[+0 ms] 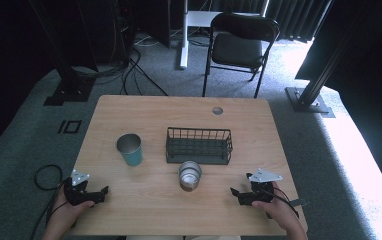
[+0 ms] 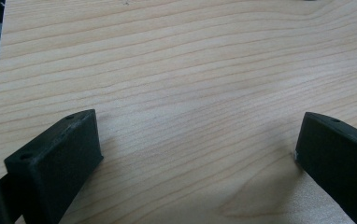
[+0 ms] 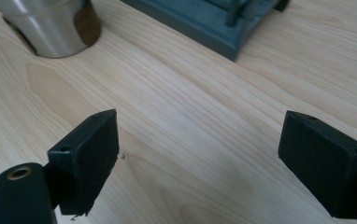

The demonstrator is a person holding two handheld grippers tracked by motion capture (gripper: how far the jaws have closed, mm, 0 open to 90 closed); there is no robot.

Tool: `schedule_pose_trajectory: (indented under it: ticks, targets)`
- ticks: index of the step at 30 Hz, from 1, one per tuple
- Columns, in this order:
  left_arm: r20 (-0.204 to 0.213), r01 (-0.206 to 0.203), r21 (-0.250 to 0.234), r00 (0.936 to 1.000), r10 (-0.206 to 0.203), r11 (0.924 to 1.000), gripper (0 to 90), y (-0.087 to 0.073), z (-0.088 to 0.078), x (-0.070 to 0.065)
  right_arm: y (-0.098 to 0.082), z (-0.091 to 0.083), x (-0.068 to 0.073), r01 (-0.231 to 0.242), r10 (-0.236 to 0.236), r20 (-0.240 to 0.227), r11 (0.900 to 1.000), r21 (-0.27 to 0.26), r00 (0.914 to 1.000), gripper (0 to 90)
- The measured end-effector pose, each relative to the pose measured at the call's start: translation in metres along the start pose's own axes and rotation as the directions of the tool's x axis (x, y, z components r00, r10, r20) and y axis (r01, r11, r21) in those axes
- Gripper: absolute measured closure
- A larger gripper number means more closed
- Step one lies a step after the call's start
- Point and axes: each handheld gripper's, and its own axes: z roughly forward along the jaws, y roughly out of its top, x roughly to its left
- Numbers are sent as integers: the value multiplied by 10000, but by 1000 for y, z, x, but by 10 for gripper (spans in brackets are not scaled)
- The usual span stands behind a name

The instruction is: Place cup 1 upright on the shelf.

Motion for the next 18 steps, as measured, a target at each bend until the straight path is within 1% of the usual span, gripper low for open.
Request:
schedule_pose_trajectory:
  ticks: [5, 7, 10, 14, 18]
  targets:
    - [-1, 0, 0, 10000, 0, 10000, 10, 0, 0, 0, 5, 9, 9, 166, -167, -291, 9999, -16, 9994, 121]
    - [-1, 0, 1, 10000, 0, 10000, 9, 0, 0, 0, 6, 10, 10, 217, -218, -323, 9998, -28, 9992, 121]
    - [-2, 1, 1, 10000, -1, 10000, 10, 0, 0, 0, 11, 15, 16, 377, -379, -515, 9993, -51, 9980, 121]
    - [1, 2, -5, 10000, -2, 10000, 10, 0, 0, 0, 16, 20, 21, 539, -544, -643, 9985, -86, 9964, 121]
    - [0, 0, -1, 10000, 0, 10000, 10, 0, 0, 0, 22, 25, 27, 689, -710, -727, 9971, -314, 9948, 121]
